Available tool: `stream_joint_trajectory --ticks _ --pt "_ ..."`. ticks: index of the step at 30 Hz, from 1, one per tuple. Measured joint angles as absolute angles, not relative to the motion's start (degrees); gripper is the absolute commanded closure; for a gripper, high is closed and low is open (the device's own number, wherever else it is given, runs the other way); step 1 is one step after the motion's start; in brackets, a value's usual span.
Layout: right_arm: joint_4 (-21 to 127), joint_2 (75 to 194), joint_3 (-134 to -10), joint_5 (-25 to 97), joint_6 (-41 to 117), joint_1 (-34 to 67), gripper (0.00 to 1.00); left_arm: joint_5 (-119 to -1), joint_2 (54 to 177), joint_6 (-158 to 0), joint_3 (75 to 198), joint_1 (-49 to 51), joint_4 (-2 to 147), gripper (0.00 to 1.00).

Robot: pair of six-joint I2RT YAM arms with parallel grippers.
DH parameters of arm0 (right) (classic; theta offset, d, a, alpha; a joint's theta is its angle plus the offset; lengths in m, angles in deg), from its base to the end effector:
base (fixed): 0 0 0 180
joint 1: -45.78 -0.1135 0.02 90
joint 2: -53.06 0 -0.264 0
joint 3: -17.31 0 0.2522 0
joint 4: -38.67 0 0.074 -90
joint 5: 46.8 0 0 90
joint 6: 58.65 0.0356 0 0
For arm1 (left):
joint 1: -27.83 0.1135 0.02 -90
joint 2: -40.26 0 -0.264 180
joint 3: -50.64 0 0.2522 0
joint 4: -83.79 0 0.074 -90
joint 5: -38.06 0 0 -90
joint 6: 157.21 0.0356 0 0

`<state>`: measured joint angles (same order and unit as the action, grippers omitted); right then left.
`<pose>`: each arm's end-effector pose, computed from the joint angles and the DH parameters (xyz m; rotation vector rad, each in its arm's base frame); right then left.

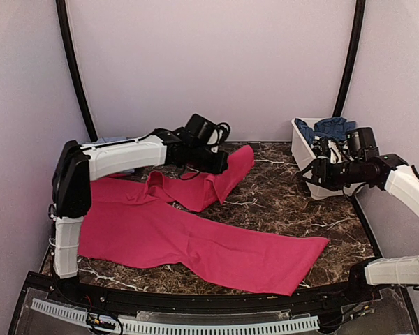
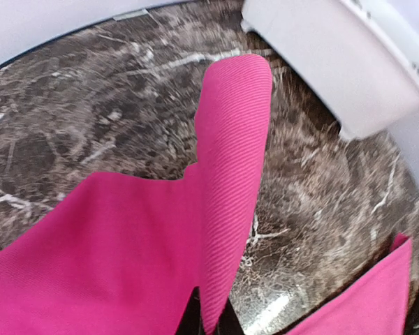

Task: Fold and stack the mixed laundry pile
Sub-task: Flatten out the crumpled trousers at the center of the board.

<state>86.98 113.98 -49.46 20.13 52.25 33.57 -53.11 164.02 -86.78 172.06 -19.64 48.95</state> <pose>0.2134 0.0604 0.2979 -0.0326 2.3587 0.7544 0.3415 -0.3734 0.2565 0.5664 2.2317 -0.6510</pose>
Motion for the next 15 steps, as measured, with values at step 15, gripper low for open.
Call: stream_joint_trajectory --ticks 15 --pt "76.0 131.4 -53.2 16.3 56.3 20.8 0.39 -72.3 147.1 -108.7 129.3 7.4 76.4 0.98"
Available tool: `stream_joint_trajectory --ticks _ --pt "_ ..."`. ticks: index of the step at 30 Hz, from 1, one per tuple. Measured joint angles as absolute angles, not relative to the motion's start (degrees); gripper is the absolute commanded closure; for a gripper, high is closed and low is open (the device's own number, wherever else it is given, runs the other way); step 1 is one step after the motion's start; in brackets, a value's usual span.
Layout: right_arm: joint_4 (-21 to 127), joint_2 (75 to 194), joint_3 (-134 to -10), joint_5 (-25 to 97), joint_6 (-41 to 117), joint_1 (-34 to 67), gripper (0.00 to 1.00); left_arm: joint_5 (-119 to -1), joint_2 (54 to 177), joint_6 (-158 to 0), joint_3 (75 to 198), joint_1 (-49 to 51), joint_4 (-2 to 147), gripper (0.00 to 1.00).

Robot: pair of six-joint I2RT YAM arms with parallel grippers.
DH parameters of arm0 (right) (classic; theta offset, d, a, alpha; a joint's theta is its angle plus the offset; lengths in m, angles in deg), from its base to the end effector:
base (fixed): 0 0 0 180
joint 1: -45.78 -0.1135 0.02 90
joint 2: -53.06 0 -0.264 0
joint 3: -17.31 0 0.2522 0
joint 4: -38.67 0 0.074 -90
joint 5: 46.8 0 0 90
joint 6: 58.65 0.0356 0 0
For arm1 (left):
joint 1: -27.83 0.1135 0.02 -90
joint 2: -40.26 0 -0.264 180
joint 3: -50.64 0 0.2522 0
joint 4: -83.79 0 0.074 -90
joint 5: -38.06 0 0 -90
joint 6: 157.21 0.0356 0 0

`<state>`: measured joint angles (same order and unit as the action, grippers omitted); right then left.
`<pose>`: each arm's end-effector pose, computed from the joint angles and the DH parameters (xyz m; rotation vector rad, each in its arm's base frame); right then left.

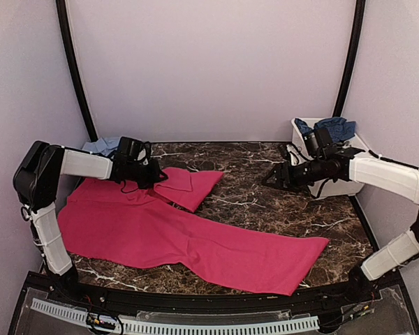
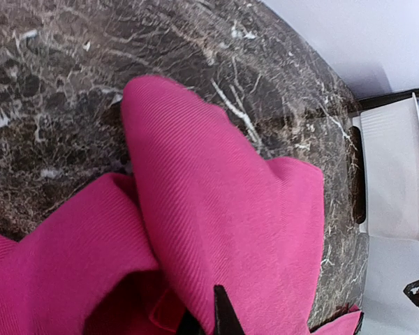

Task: Fold and stack the mixed laundry pile
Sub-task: Flatten out the crumpled trousers at the center of the board.

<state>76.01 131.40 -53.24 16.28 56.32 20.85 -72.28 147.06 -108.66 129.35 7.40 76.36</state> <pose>0.2572 0.1373 0.2629 -0.2415 2.4530 0.9595 0.3763 -0.1534 0.1851 -0.2122 2.3166 -0.9695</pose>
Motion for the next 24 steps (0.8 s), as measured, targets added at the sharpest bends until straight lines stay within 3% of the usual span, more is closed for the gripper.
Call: stream_joint_trajectory --ticks 4,9,24 --pt "73.5 141.5 -60.9 16.4 57.3 16.3 0.40 -74.6 150.1 -108.9 129.0 7.7 77.3 0.96" --pt "70.0 153.3 -72.3 15.7 58.2 13.1 0.43 -77.8 152.2 -109.6 128.5 7.6 80.7 1.00" --pt "69.5 177.9 -94.9 12.1 59.9 11.7 0.55 -79.7 155.5 -106.0 129.7 4.8 80.6 1.00"
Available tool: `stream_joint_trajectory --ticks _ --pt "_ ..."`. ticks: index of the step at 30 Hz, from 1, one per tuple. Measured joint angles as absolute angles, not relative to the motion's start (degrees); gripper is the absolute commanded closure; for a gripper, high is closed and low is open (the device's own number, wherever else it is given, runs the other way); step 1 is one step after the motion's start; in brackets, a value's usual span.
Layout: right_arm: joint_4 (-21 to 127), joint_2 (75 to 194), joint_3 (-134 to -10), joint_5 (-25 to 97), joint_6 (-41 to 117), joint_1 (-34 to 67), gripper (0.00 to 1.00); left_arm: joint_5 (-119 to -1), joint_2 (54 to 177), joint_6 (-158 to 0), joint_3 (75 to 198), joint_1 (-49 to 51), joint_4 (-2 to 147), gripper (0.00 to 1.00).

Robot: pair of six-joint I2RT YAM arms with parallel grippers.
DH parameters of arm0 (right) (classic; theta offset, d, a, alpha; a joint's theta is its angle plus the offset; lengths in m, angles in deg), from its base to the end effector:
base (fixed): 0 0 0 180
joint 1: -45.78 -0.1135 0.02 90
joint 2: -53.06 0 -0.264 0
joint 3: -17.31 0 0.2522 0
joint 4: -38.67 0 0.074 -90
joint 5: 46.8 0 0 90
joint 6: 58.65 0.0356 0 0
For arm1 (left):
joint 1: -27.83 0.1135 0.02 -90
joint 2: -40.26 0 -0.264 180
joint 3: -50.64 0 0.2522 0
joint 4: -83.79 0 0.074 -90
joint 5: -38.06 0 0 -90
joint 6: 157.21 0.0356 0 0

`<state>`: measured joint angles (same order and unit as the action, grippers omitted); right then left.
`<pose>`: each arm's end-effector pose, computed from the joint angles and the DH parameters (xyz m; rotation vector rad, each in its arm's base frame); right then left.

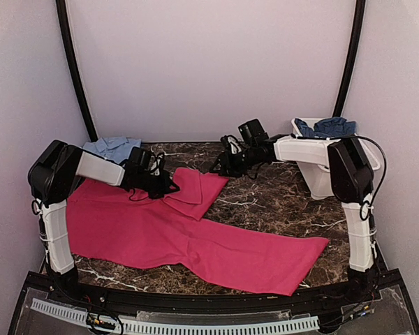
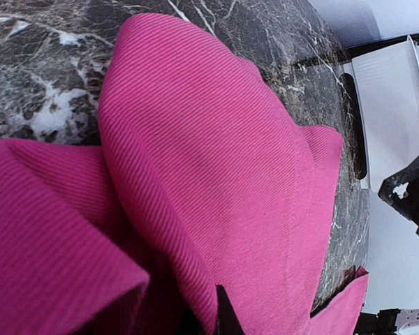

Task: Fold and stack the mixed laundry pile
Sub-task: Flatten out the crumpled trousers at the center of the board.

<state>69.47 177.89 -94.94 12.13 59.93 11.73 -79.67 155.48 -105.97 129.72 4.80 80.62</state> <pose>0.3981 0.2912 0.2035 -0.4144 2.4593 1.1426 0.3780 -0.1787 0.1368 -0.0504 2.4104 -1.0896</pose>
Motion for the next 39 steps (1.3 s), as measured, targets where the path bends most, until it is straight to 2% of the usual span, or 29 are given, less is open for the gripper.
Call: stream_joint_trajectory --ticks 12,17,23,24,25,30,32,34,35,36,39 --pt "70.1 185.5 -102.1 10.6 60.8 10.3 0.57 -82.0 156.0 -104.5 131.0 1.9 81.7 0.99" --pt "70.7 188.8 -104.5 10.3 61.2 10.3 0.54 -83.1 156.1 -104.3 131.0 1.4 82.8 0.99" --pt "71.4 191.3 -106.0 9.2 62.1 10.3 0.54 -84.0 156.1 -103.9 131.0 1.1 83.7 0.99" --pt "71.3 191.7 -106.3 8.8 62.4 10.3 0.56 -84.1 156.2 -103.9 131.0 1.1 83.8 0.99" --pt "71.2 191.8 -106.4 8.4 62.5 10.3 0.63 -84.3 156.3 -103.8 131.0 1.1 84.1 0.98" --pt "69.6 192.1 -106.4 5.3 64.2 10.2 1.00 -84.5 156.9 -103.8 131.1 0.9 84.8 0.97" --pt "68.0 191.9 -105.9 4.2 65.2 10.2 1.00 -84.6 157.2 -103.7 131.6 0.7 84.7 0.96" --pt "67.3 190.8 -104.5 3.9 64.9 10.2 1.00 -84.7 157.5 -103.4 132.6 0.3 84.4 0.89" --pt "67.3 189.8 -103.3 4.1 64.7 10.2 1.00 -84.7 157.5 -103.2 132.9 0.2 84.2 0.80" --pt "67.4 188.1 -101.6 4.6 64.4 10.2 1.00 -84.8 157.5 -102.8 133.4 0.0 83.7 0.76" --pt "68.0 179.5 -94.0 7.3 63.2 10.6 1.00 -84.7 157.4 -101.1 134.8 -0.5 82.4 0.49"
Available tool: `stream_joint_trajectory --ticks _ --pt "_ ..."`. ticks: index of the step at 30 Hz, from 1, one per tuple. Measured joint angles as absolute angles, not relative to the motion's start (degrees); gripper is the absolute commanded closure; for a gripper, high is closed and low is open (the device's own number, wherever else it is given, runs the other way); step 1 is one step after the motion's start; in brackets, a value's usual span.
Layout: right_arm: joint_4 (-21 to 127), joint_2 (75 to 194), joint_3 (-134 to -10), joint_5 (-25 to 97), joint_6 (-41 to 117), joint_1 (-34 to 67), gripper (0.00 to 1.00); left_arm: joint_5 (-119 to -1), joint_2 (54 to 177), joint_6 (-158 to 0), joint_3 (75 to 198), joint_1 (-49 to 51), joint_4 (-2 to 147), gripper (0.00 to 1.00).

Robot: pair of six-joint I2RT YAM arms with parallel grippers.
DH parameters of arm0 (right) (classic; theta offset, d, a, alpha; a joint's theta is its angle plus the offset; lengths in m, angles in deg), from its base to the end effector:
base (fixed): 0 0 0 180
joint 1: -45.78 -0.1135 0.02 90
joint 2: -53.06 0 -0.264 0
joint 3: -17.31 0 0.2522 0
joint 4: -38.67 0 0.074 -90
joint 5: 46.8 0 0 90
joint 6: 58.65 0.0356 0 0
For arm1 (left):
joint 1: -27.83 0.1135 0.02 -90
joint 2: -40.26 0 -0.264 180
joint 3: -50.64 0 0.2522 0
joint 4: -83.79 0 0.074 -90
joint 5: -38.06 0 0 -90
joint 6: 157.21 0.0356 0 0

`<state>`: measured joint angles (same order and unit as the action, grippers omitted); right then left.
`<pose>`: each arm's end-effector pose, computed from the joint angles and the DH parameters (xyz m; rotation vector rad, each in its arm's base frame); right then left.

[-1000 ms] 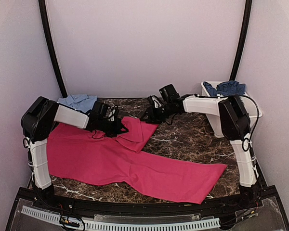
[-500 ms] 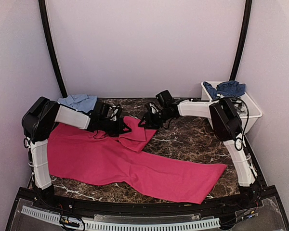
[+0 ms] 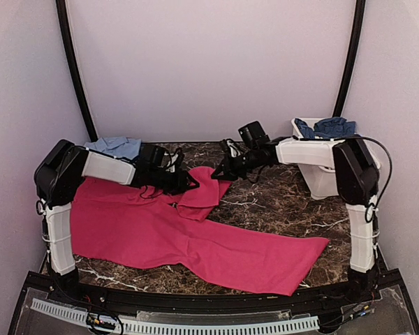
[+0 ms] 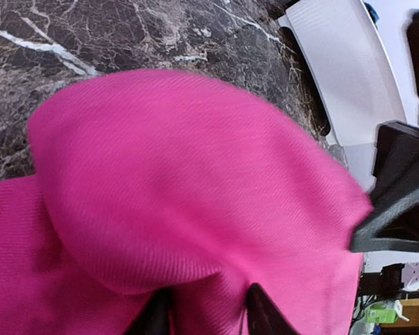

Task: Fold and stack the mixed laundry pile
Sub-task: Flatten out the crumpled trousers at the center of the board.

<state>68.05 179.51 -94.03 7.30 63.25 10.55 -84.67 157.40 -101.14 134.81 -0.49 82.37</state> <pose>0.3912 0.3018 0.1880 -0.4157 2.5101 1.2652 0.3763 -0.2246 0.1525 0.2438 2.3203 -1.2081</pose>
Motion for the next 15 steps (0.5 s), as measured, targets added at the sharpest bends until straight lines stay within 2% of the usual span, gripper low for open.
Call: stream_joint_trajectory --ticks 2,4,11,15 --pt "68.6 171.2 -88.1 8.9 62.7 11.0 1.00 -83.8 156.5 -99.8 135.3 -0.7 80.3 0.35" --pt "68.7 162.7 -82.4 10.4 61.9 11.9 1.00 -81.9 154.4 -98.3 135.7 -0.9 77.4 0.28" --pt "71.6 136.2 -63.1 17.3 61.9 17.2 1.00 -73.8 143.6 -94.1 139.1 2.0 68.0 0.26" --pt "78.3 123.0 -53.3 22.2 63.9 19.1 1.00 -66.3 141.8 -89.7 144.1 5.3 61.9 0.25"
